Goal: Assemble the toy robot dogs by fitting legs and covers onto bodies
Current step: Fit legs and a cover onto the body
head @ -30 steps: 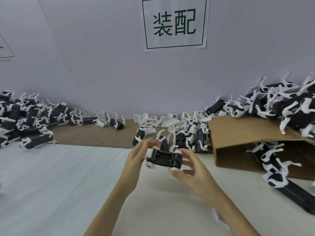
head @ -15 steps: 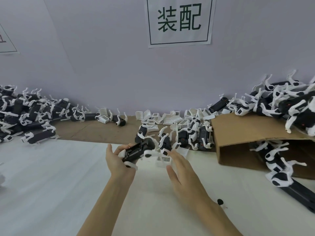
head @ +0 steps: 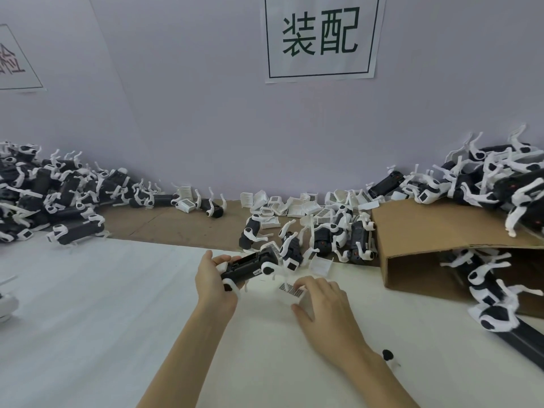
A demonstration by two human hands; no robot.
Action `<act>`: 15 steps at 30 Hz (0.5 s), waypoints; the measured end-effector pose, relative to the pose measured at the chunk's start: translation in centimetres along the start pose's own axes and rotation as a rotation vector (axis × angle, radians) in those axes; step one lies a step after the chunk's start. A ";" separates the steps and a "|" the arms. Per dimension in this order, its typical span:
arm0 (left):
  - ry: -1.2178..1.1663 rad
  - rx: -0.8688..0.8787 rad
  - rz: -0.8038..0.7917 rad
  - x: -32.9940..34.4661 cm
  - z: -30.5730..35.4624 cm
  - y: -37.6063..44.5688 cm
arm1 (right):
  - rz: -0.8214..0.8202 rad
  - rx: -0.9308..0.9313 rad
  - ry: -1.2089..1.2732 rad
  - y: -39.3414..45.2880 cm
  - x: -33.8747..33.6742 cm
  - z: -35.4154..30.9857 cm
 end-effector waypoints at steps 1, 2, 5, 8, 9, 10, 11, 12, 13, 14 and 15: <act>0.013 0.004 -0.006 0.1 0.0 0.0 | 0.043 0.014 0.119 -0.1 -0.5 0.1; 0.022 0.010 -0.011 0.2 -0.1 -0.1 | 0.099 0.037 0.272 -0.1 -1.0 0.3; 0.086 0.011 -0.024 0.3 -0.1 -0.1 | 0.196 0.099 0.717 -0.3 -2.5 1.3; 0.181 0.019 -0.041 0.8 -0.6 -0.3 | 0.161 0.113 1.056 -0.5 -3.7 2.1; 0.207 0.030 -0.053 1.1 -0.9 -0.4 | 0.151 0.109 1.151 -0.5 -3.9 2.3; 0.235 0.046 -0.069 1.4 -1.2 -0.5 | 0.142 0.108 1.234 -0.5 -4.1 2.4; 0.272 0.062 -0.090 1.7 -1.6 -0.7 | 0.137 0.111 1.298 -0.4 -4.3 2.5; 0.321 0.076 -0.113 1.9 -2.0 -0.8 | 0.134 0.119 1.347 -0.4 -4.3 2.7; 0.371 0.089 -0.139 2.2 -2.4 -1.0 | 0.132 0.127 1.383 -0.3 -4.4 2.8; 0.415 0.100 -0.166 2.4 -2.8 -1.2 | 0.130 0.138 1.413 -0.3 -4.4 3.0; 0.449 0.106 -0.194 2.6 -3.1 -1.3 | 0.125 0.145 1.442 -0.2 -4.4 3.1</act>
Point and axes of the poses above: each hand's wrist, its own y-axis towards the middle knuckle, its own x-axis out of the palm, z = x × y, the point moved 4 cm from there along y, towards the middle knuckle, and after that the axes turned 11 degrees about -z, right-handed, at the moved point
